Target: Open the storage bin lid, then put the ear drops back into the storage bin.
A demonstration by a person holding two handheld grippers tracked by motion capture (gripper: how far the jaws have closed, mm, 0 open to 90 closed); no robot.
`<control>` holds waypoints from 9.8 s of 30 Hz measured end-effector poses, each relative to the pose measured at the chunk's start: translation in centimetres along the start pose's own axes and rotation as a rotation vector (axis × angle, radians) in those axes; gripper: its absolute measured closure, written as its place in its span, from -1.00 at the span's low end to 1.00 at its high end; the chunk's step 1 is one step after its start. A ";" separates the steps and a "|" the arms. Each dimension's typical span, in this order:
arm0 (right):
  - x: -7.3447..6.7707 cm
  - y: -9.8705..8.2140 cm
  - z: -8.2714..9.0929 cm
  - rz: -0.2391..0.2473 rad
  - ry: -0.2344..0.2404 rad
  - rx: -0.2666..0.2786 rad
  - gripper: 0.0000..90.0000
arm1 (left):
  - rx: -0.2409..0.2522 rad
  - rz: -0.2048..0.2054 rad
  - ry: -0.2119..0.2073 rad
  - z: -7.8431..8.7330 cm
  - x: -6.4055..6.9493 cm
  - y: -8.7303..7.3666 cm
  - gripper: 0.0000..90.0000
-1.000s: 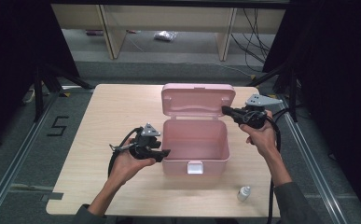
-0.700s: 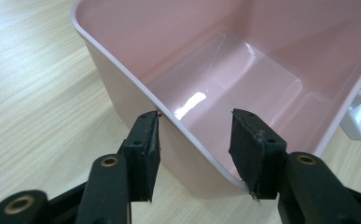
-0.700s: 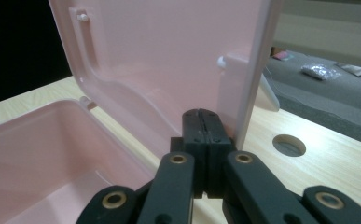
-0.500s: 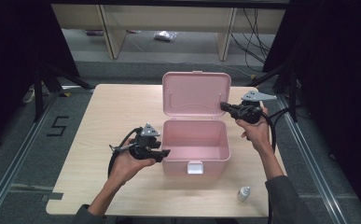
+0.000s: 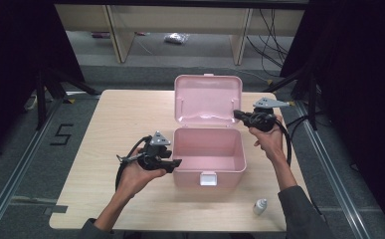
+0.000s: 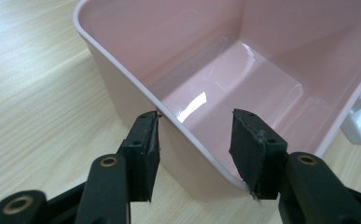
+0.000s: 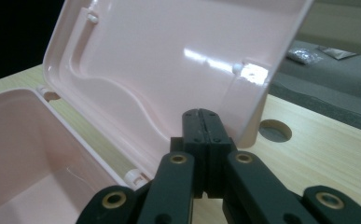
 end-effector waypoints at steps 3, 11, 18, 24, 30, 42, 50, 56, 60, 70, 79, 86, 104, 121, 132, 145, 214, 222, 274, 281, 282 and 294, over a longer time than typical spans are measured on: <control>-0.2 0.2 0.1 0.041 -0.009 -0.002 1.00 | 0.002 -0.001 0.005 0.0 0.0 0.0 0.15; -1.3 0.6 2.9 0.035 -0.017 -0.012 1.00 | -0.003 -0.005 0.013 0.0 0.2 0.0 0.15; -1.1 -0.6 5.7 0.063 -0.054 -0.081 0.90 | -0.003 -0.012 0.021 0.2 0.3 0.1 0.18; -1.2 -2.2 8.1 0.077 -0.094 -0.166 0.80 | -0.002 -0.017 0.022 0.2 0.2 0.1 0.18; -1.1 -3.8 9.3 0.103 -0.102 -0.185 0.70 | 0.001 -0.020 0.026 0.2 0.3 0.1 0.18; -2.4 -6.7 10.9 0.060 -0.098 -0.359 0.14 | -0.006 -0.032 0.030 0.2 0.2 0.1 0.17; -3.6 -7.5 12.4 0.008 -0.082 -0.425 -0.16 | -0.006 -0.013 0.023 0.1 0.2 0.1 0.17; -4.8 -7.9 13.8 0.015 -0.069 -0.432 -0.26 | -0.006 -0.015 0.016 0.0 0.2 0.1 0.17; -5.6 -7.9 14.6 0.011 -0.054 -0.468 -0.27 | -0.009 -0.015 0.019 0.0 0.3 0.1 0.17; -7.9 -8.6 15.8 0.066 0.005 -0.502 -0.33 | -0.010 -0.018 0.022 0.1 0.3 0.1 0.17; -8.5 -9.8 16.5 0.125 0.012 -0.599 -0.38 | -0.010 -0.021 0.021 0.1 0.3 0.1 0.17; -9.1 -11.1 16.8 0.169 0.027 -0.683 -0.39 | -0.014 -0.026 0.023 0.1 0.3 0.1 0.17; -9.5 -12.8 16.6 0.216 0.019 -0.767 -0.34 | -0.016 -0.028 0.037 0.0 0.2 0.1 0.16; -9.5 -13.4 16.3 0.227 0.024 -0.813 -0.25 | -0.015 -0.028 0.043 0.0 0.4 0.1 0.16; -9.2 -13.8 16.0 0.245 0.037 -0.837 -0.14 | -0.011 -0.025 0.038 0.0 0.4 0.1 0.15; -10.1 -14.3 14.7 0.256 0.052 -0.883 0.00 | -0.010 -0.027 0.038 0.0 0.4 0.1 0.15; -11.2 -3.6 16.6 0.315 0.177 -0.695 0.34 | -0.016 -0.030 0.045 -0.2 0.5 0.1 0.14; -11.5 -0.7 15.8 0.336 0.182 -0.672 0.34 | -0.015 -0.029 0.051 -0.2 0.5 0.1 0.14; -10.6 -0.4 4.5 0.301 0.183 -0.839 0.34 | -0.015 -0.030 0.050 -0.2 0.5 0.1 0.14; -10.9 -1.4 3.4 0.300 0.185 -0.862 0.34 | -0.016 -0.031 0.050 -0.2 0.5 0.1 0.14; -11.0 -1.4 3.4 0.292 0.182 -0.867 0.35 | -0.016 -0.031 0.050 -0.2 0.5 0.1 0.14; -11.1 -2.1 2.6 0.311 0.194 -0.874 0.34 | -0.016 -0.032 0.051 -0.2 0.5 0.1 0.13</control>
Point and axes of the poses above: each handheld gripper's, and its own axes: z roughly backward along the jaws, y roughly out of its top, x roughly to its right, the point moved 5 cm from there along -z, roughly forward along the jaws, and after that the axes turned 6 degrees about -y, right-handed, at the moved point
